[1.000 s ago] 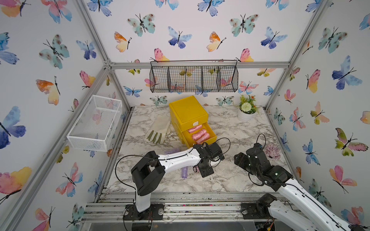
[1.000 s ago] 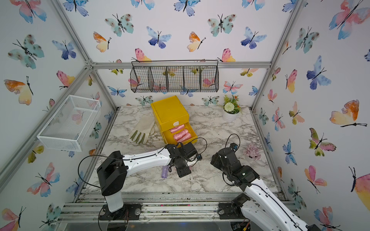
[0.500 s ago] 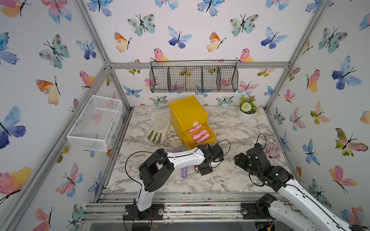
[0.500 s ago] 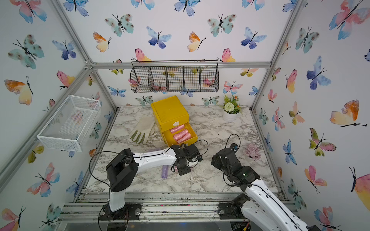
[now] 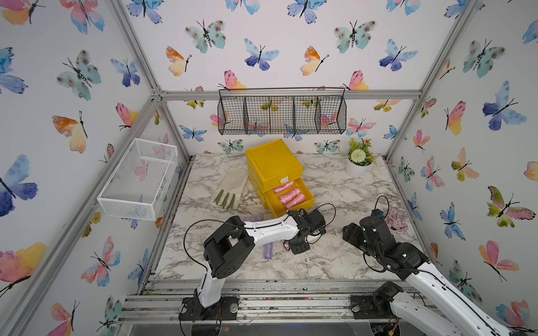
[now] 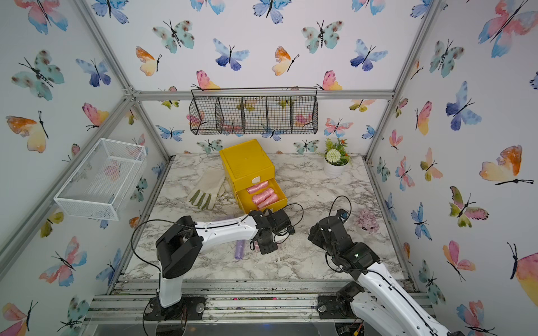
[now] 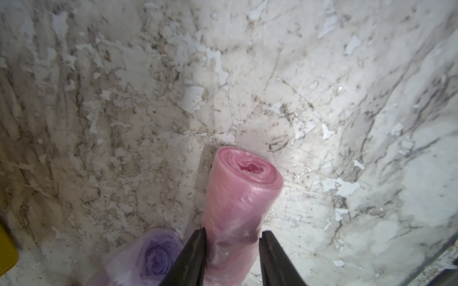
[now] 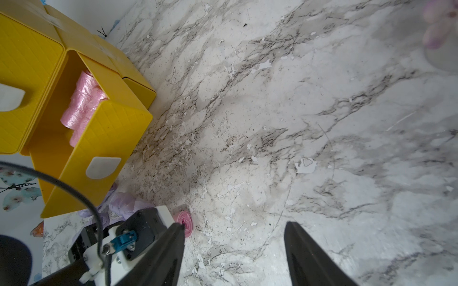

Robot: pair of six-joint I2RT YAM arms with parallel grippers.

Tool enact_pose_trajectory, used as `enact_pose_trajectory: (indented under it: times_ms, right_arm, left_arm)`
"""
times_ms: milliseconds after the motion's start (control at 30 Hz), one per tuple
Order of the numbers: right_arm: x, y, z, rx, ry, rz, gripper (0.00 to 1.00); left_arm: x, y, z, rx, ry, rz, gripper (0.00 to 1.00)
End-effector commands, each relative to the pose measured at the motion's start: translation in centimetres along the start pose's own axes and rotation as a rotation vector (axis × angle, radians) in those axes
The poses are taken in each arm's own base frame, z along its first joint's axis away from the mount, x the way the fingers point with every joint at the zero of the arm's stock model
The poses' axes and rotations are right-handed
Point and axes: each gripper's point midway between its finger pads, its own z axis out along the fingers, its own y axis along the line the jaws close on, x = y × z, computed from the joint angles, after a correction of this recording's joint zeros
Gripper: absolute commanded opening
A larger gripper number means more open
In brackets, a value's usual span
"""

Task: Sort the rolls of trash bags by color and place them into the drawer
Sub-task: Pick up the roll of trash bags from the center of the board, then place the roll of trash bags in the drawer.

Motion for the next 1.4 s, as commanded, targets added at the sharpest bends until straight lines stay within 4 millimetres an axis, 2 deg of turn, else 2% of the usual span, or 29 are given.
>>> enact_pose_trajectory:
  times_ms: [0, 33, 200, 400, 533, 633, 833, 967, 1100, 1200, 1367]
  right_arm:
    - [-0.1, -0.7, -0.2, 0.026, -0.01, -0.007, 0.69]
    - [-0.1, -0.7, -0.2, 0.027, -0.01, -0.007, 0.69]
    - [-0.1, -0.8, -0.3, 0.026, -0.012, -0.005, 0.7]
    - [-0.3, -0.7, -0.4, 0.024, -0.02, -0.002, 0.7]
    - [-0.5, -0.7, -0.7, 0.024, -0.027, -0.001, 0.7]
    - [-0.7, -0.7, -0.9, 0.021, -0.033, 0.001, 0.7]
    - [-0.8, -0.7, -1.1, 0.018, -0.042, 0.006, 0.7]
    - [-0.8, -0.7, -1.2, 0.012, -0.044, 0.013, 0.7]
    - [-0.8, -0.6, -1.2, 0.001, -0.044, 0.018, 0.7]
    - [-0.8, -0.4, -1.2, -0.004, -0.042, 0.016, 0.7]
    - [-0.9, -0.4, -1.4, -0.007, -0.046, 0.015, 0.7]
  left_arm:
    - [1.0, -0.8, 1.1, 0.034, 0.05, -0.002, 0.39]
    - [1.4, -1.0, 1.9, 0.04, 0.075, -0.002, 0.37]
    - [1.3, -1.0, 2.1, 0.044, 0.081, -0.008, 0.25]
    - [0.3, -0.2, 0.6, 0.038, 0.042, -0.052, 0.12]
    - [-1.2, 0.8, -3.3, 0.064, -0.055, -0.146, 0.06]
    - [-2.2, 2.0, -6.7, 0.114, -0.126, -0.287, 0.0]
    - [-3.7, 4.6, -14.4, 0.2, -0.326, -0.542, 0.0]
    - [-3.4, 8.2, -17.9, 0.173, -0.416, -0.853, 0.0]
    - [-2.3, 11.7, -19.5, 0.173, -0.506, -1.138, 0.0]
    - [-1.8, 12.9, -19.3, 0.218, -0.574, -1.288, 0.0]
    - [-0.9, 14.6, -18.5, 0.185, -0.614, -1.426, 0.0]
